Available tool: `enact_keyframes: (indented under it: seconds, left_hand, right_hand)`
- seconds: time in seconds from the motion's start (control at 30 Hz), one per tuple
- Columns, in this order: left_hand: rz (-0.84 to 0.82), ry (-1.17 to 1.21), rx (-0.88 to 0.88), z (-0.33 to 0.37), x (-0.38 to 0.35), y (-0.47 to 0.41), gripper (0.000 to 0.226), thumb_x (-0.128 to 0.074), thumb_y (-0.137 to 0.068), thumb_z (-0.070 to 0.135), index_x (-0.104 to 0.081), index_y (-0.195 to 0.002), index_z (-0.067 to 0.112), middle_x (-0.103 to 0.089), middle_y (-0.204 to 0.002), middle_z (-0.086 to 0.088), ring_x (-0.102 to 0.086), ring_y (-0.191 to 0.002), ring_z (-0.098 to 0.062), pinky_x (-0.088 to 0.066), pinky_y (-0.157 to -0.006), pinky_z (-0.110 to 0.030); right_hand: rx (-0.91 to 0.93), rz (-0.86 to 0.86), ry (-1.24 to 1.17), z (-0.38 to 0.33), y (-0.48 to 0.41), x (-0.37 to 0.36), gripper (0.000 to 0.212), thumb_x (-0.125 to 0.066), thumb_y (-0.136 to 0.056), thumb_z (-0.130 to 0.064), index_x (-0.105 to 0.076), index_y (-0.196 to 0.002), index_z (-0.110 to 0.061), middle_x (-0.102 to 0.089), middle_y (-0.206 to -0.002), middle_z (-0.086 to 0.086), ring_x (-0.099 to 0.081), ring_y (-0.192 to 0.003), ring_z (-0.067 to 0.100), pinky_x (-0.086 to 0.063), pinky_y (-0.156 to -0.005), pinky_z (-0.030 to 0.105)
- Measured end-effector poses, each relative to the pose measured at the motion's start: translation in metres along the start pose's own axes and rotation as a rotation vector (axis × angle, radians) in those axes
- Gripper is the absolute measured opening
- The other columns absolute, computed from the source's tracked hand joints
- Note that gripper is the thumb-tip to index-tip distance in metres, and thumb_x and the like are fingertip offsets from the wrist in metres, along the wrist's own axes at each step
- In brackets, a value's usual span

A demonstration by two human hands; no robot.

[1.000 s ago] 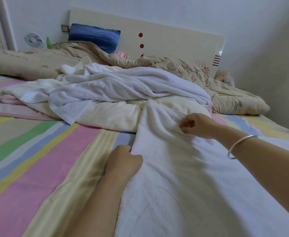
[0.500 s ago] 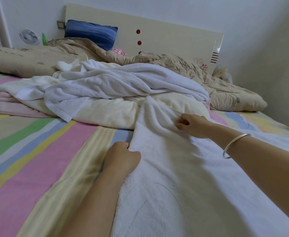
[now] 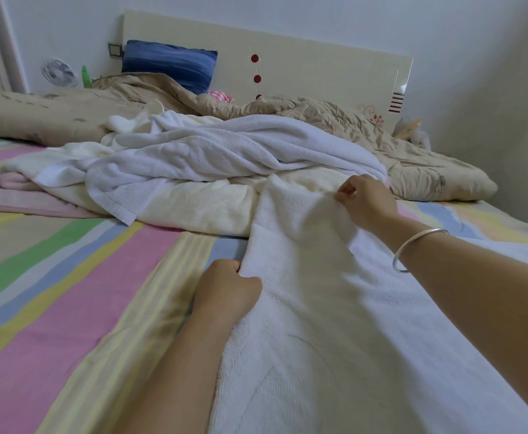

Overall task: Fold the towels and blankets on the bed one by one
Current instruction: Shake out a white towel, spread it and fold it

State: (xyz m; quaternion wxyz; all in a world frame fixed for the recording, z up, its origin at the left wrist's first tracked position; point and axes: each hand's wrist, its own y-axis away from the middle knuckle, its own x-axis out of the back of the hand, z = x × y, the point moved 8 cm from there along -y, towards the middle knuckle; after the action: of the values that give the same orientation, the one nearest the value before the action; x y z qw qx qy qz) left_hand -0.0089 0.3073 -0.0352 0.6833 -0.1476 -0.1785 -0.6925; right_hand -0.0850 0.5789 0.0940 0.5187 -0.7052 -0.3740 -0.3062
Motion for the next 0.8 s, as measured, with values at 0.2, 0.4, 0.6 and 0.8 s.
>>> enact_keyframes:
  seconds: [0.2, 0.4, 0.6, 0.8]
  left_hand:
    - [-0.006, 0.017, -0.008, 0.002, 0.000, 0.002, 0.009, -0.058, -0.080, 0.014, -0.054, -0.073, 0.012, -0.050, -0.069, -0.007, -0.045, -0.062, -0.019, -0.033, -0.058, -0.030]
    - [0.098, -0.067, -0.078, 0.008, 0.005, 0.004, 0.021, -0.060, -0.082, 0.019, -0.050, -0.066, 0.011, -0.048, -0.060, -0.003, -0.043, -0.056, -0.020, -0.032, -0.054, -0.026]
    - [0.328, -0.191, -0.229, 0.024, 0.017, 0.042, 0.030, -0.061, -0.089, 0.032, -0.057, -0.073, 0.007, -0.061, -0.063, -0.007, -0.060, -0.064, -0.030, -0.046, -0.056, -0.039]
    - [0.231, -0.545, -0.345, 0.066, 0.023, 0.113, 0.095, -0.077, -0.076, 0.040, -0.023, -0.150, 0.014, -0.032, -0.152, -0.013, -0.041, -0.132, -0.033, -0.040, -0.098, -0.043]
  right_hand:
    - [-0.021, -0.108, 0.046, 0.002, 0.010, -0.010, 0.041, -0.059, -0.086, -0.055, -0.059, -0.098, -0.016, -0.064, -0.088, -0.003, -0.058, -0.088, 0.021, -0.046, -0.074, 0.035]
    - [0.065, -0.136, 0.291, 0.010, 0.040, 0.007, 0.036, -0.063, -0.087, -0.041, -0.054, -0.108, -0.013, -0.061, -0.104, 0.008, -0.054, -0.102, 0.029, -0.038, -0.071, 0.033]
    - [0.273, 0.000, 0.177, -0.030, 0.154, 0.071, 0.023, -0.069, -0.085, -0.028, -0.052, -0.097, -0.016, -0.056, -0.090, 0.002, -0.058, -0.082, 0.028, -0.035, -0.057, 0.032]
    - [0.535, -0.064, 0.256, -0.052, 0.286, 0.135, 0.050, -0.083, -0.042, -0.001, -0.047, -0.071, -0.021, -0.043, -0.071, -0.003, -0.044, -0.055, 0.018, -0.019, -0.038, 0.024]
